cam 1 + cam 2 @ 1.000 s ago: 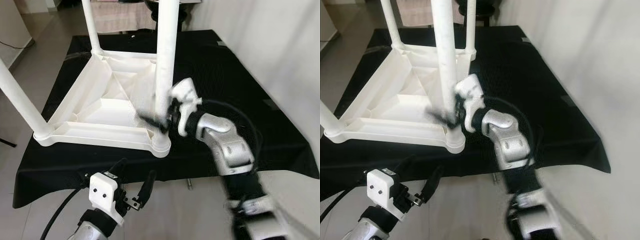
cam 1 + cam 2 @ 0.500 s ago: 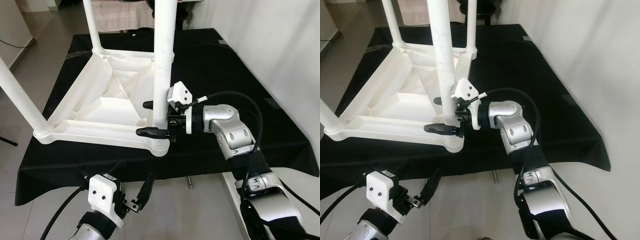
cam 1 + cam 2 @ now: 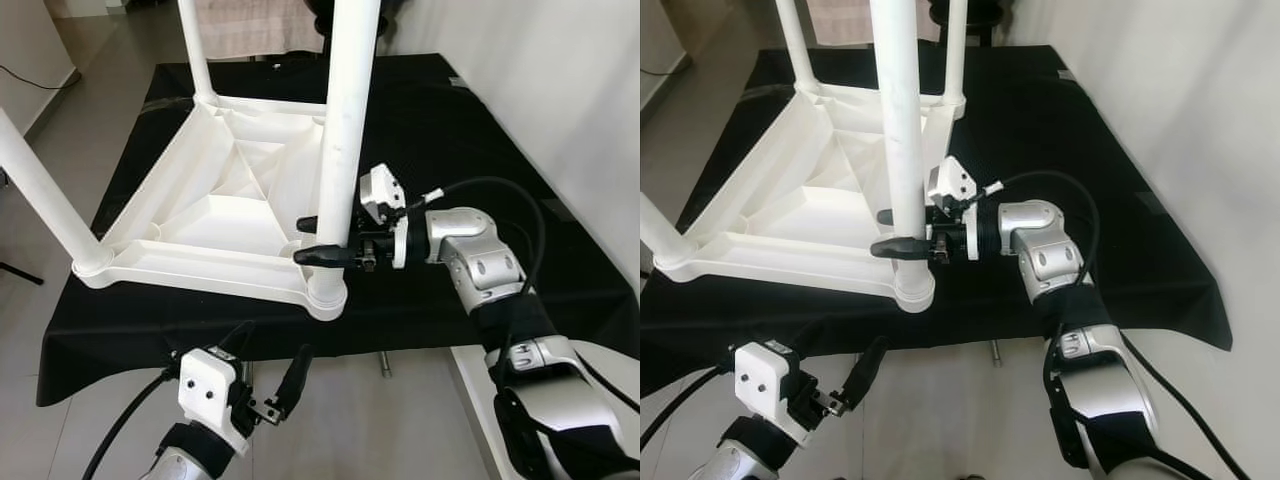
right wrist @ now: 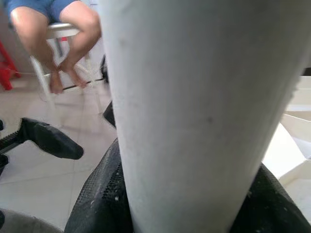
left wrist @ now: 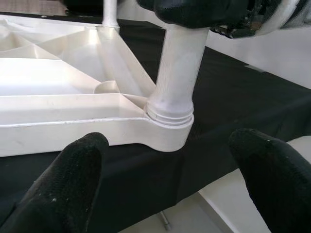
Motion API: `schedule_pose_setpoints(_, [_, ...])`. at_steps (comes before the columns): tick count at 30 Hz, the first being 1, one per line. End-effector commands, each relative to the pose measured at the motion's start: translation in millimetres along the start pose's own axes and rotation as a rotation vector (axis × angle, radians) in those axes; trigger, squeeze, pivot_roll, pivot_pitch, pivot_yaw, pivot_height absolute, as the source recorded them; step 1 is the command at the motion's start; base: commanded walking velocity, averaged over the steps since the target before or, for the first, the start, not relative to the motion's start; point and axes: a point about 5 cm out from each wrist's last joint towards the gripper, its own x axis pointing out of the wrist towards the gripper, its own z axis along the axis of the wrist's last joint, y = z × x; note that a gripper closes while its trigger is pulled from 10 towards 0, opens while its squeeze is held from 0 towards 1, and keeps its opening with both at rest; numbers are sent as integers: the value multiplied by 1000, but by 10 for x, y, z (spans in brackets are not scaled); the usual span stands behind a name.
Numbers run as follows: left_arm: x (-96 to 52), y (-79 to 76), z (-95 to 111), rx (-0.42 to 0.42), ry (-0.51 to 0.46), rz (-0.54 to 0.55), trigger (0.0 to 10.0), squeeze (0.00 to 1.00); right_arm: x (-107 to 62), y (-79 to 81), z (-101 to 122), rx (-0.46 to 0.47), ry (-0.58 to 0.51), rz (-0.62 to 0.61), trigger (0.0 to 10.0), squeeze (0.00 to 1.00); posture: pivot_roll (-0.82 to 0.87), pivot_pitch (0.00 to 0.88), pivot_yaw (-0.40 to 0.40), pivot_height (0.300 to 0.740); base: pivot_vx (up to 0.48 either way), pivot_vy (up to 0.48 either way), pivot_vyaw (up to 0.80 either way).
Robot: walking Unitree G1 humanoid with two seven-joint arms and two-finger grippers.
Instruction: Building children table
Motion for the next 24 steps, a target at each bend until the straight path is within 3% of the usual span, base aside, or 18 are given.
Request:
schedule_pose_setpoints(1, [-13,-13,15,-1,-1,3,10000,0,77,114,-144,92,-3,-126,0,0,32,153,-49,740,0,0,0])
schedule_pose_setpoints(2, [-13,-13,15,-1,-1,3,10000,0,77,114,-144,92,-3,-126,0,0,32,153,-49,740,0,0,0])
schedule_pose_setpoints(3, [-19,-3,19,0,-2,4,10000,0,147,154,-343,132,79,-506,0,0,28,157,-48,740,0,0,0])
schedule_pose_setpoints(4, [-23,4,22,0,-2,5,10000,0,128,194,-465,142,147,-789,0,0,28,157,-48,740,0,0,0])
schedule_pose_setpoints(5, [-23,4,22,0,-2,5,10000,0,128,194,-465,142,147,-789,0,0,28,157,-48,740,0,0,0])
schedule_pose_setpoints(6, [-18,12,25,1,-3,5,10000,0,144,424,-601,198,198,-893,0,0,29,159,-37,740,0,0,0])
schedule_pose_setpoints(7, [-18,12,25,1,-3,5,10000,0,144,424,-601,198,198,-893,0,0,29,159,-37,740,0,0,0])
schedule_pose_setpoints(8, [-9,27,19,3,-2,4,10000,0,210,649,-700,295,204,-852,0,0,17,146,-28,740,0,0,0])
schedule_pose_setpoints(11, [-4,33,16,3,-1,4,10000,0,227,674,-705,312,195,-829,0,0,17,146,-28,740,0,0,0])
schedule_pose_setpoints(16, [12,42,3,0,-1,-1,10000,0,304,583,-650,288,176,-795,0,0,20,135,-39,740,0,0,0])
schedule_pose_setpoints(17, [13,46,3,3,-3,4,10000,0,336,556,-620,279,166,-776,10000,0,20,135,-39,740,0,0,0])
schedule_pose_setpoints(21, [17,48,2,7,-7,15,10000,0,394,522,-560,264,128,-710,10000,0,24,132,-43,740,0,0,0])
schedule_pose_setpoints(22, [17,48,2,7,-7,16,10000,0,401,531,-526,266,119,-712,10000,1000,24,132,-43,740,0,0,0])
schedule_pose_setpoints(24, [20,44,0,5,-6,15,10000,0,430,529,-408,279,71,-696,10000,1000,26,128,-46,740,0,0,0])
